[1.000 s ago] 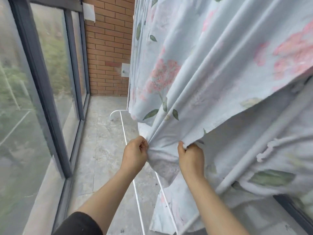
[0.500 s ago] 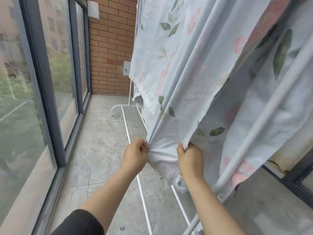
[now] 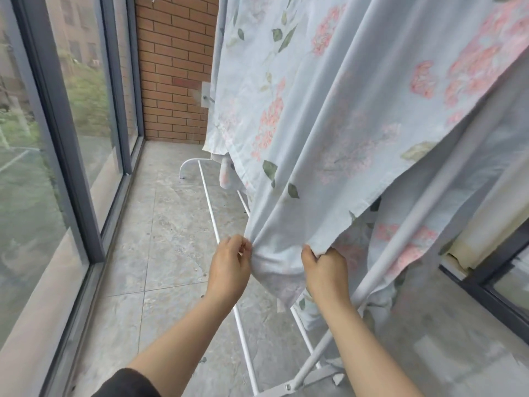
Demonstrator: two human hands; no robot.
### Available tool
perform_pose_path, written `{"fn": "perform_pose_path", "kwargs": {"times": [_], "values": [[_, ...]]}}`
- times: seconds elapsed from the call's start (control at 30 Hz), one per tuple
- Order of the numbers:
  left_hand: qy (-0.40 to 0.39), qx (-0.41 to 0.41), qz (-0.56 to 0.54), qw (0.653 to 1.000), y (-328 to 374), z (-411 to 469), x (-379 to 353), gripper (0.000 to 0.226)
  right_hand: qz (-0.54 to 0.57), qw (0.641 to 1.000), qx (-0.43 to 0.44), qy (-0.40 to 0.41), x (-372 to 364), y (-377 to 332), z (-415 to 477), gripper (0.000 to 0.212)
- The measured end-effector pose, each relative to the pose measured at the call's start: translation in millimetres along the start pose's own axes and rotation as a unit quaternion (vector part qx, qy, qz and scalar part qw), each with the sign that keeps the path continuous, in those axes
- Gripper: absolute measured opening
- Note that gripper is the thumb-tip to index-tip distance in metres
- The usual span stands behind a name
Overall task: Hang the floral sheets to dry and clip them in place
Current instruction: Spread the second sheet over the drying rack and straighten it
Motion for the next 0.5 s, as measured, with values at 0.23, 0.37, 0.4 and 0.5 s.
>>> {"fn": "perform_pose_path", "kwargs": {"times": [0.23, 0.37, 0.4, 0.5], "values": [[-0.074, -0.080, -0.006, 0.994, 30.4, -46.8, -6.1, 0.056, 0.030, 0.999, 0.001, -0.035, 11.2, -10.8, -12.7, 0.039], [-0.092, -0.080, 0.030, 0.992, 44.7, -61.4, -10.6, 0.034, 0.062, 0.995, 0.008, -0.072, 16.8, -12.0, -24.4, 0.041], [-0.078, -0.074, 0.041, 0.993, 48.4, -62.9, -9.5, 0.021, 0.069, 0.994, 0.012, -0.082, 20.0, -11.3, -28.7, 0.041], [-0.056, -0.035, 0.049, 0.997, 51.1, -67.9, -8.1, 0.030, 0.088, 0.990, 0.018, -0.104, 34.0, -0.8, -42.9, 0.035]]}}
Point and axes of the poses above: each hand's wrist, its own z-axis towards the middle knuckle, its own x-axis out of the back of the hand, y = z × x, the point moved 5 cm from there along z, towards the middle knuckle, and after that the axes turned 2 degrees about -x, right-handed, at the moved point
